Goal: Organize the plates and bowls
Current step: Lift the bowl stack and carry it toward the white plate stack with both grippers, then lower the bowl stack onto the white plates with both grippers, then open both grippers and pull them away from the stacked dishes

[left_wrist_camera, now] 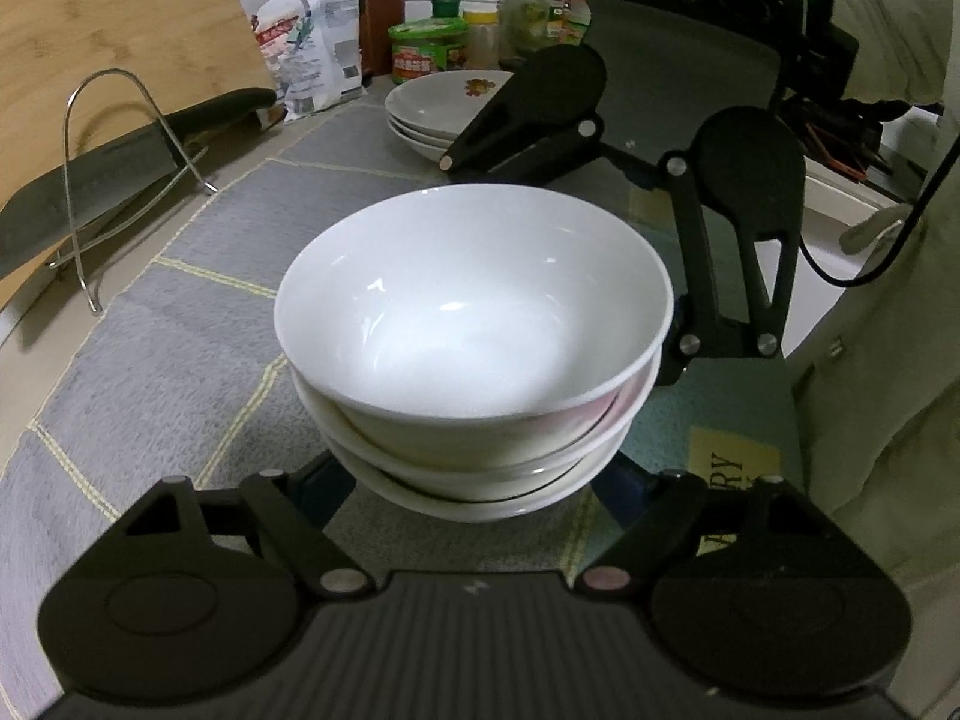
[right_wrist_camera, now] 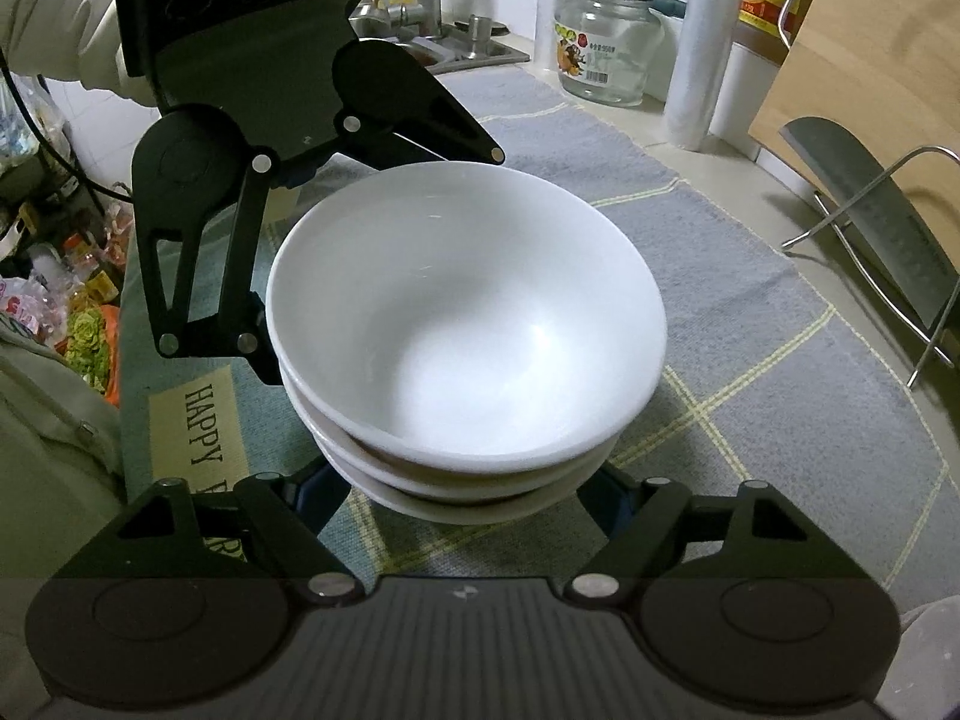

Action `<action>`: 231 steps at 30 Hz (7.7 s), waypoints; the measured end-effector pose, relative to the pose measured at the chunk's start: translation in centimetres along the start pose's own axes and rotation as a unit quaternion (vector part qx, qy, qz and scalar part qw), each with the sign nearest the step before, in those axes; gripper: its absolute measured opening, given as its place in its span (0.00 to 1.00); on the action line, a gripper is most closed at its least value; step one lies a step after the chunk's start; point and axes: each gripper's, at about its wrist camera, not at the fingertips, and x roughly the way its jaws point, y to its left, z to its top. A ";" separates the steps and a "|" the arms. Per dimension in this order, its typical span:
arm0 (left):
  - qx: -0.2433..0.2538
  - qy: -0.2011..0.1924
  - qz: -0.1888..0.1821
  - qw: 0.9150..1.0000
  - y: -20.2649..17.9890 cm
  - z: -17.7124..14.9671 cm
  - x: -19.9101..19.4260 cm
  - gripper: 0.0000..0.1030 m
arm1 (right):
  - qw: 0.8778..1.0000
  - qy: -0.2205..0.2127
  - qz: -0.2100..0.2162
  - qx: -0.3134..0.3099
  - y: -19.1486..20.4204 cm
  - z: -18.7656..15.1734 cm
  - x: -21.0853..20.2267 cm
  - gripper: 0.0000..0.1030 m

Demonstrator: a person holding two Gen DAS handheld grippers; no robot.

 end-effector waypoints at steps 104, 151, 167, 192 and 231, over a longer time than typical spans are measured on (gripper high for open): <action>0.040 -0.032 0.024 0.998 -1.0 21.7 15.6 0.82 | 0.997 0.042 -0.067 -0.020 -16.1 -14.3 -14.3 0.83; -0.111 -0.217 0.197 0.950 -5.5 16.9 7.6 0.99 | 0.962 -0.047 -0.182 0.197 -13.4 -16.5 -16.6 1.00; -0.245 -0.129 0.216 0.936 -8.3 15.9 1.9 0.99 | 0.795 -0.075 -0.354 0.487 -1.5 -15.3 -20.2 1.00; -0.252 -0.121 0.257 0.925 -9.9 16.3 -0.5 0.99 | 0.791 -0.086 -0.374 0.477 2.4 -12.5 -21.3 1.00; -0.254 -0.119 0.259 0.924 -9.7 16.3 -0.6 0.99 | 0.789 -0.081 -0.382 0.474 2.2 -12.3 -21.7 1.00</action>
